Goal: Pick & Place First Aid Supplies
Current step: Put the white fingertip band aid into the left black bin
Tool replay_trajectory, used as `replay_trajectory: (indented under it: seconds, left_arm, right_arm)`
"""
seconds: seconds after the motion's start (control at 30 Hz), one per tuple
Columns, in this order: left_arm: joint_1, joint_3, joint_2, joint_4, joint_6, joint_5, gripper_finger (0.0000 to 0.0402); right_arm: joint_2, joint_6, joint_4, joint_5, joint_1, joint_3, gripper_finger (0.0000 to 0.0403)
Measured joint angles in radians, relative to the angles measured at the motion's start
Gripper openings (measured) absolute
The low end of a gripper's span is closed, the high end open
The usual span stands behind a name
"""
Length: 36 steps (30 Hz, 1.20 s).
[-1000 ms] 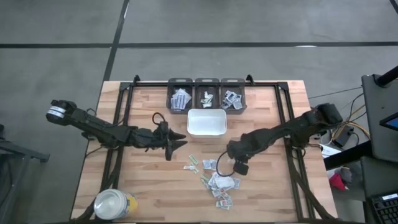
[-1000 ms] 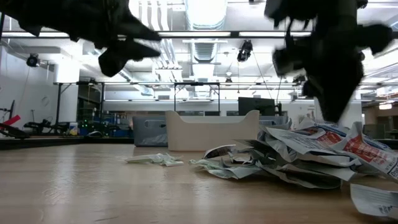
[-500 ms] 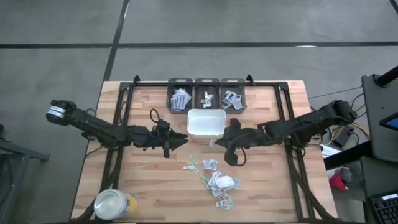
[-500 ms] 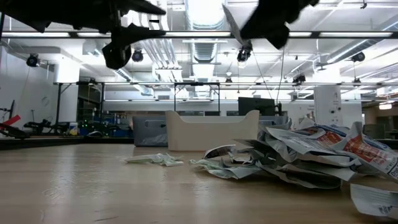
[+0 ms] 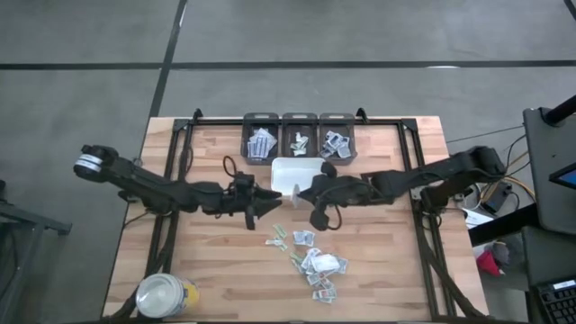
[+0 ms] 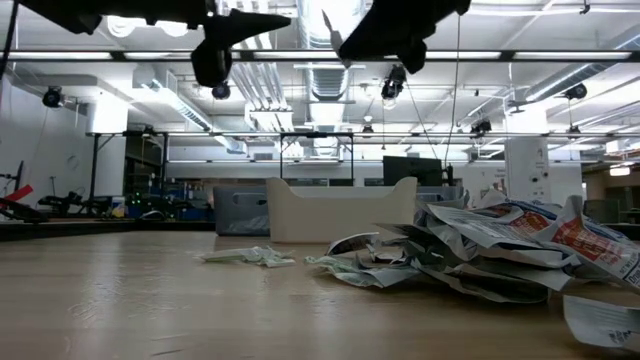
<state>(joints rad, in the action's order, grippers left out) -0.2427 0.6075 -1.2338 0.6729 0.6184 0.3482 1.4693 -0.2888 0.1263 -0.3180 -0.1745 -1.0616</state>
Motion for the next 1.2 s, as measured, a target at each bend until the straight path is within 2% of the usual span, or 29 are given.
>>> replay_trajectory:
  seconds: [0.13,0.43,0.6,1.0,1.2]
  left_arm:
    - [0.003,0.034,-0.063,0.000,-0.020,0.051,0.0149]
    - [0.006,0.076,-0.125,0.002,-0.010,0.117,0.0149]
    - [0.006,0.098,-0.133,-0.001,-0.010,0.121,0.0149]
    - [0.019,0.182,-0.263,0.000,-0.014,0.144,0.0149]
    - [0.026,0.180,-0.254,0.000,-0.019,0.144,0.0149]
  right_arm:
    - [0.036,0.033,0.021,-0.006,0.008,-0.051,0.0008]
    - [0.058,0.037,0.239,-0.123,0.010,-0.126,0.0008]
    - [0.048,0.035,0.231,-0.138,0.010,-0.132,0.0008]
    - [0.058,0.035,0.238,-0.152,0.009,-0.151,0.0008]
    - [0.058,0.025,0.242,-0.152,0.009,-0.151,0.0008]
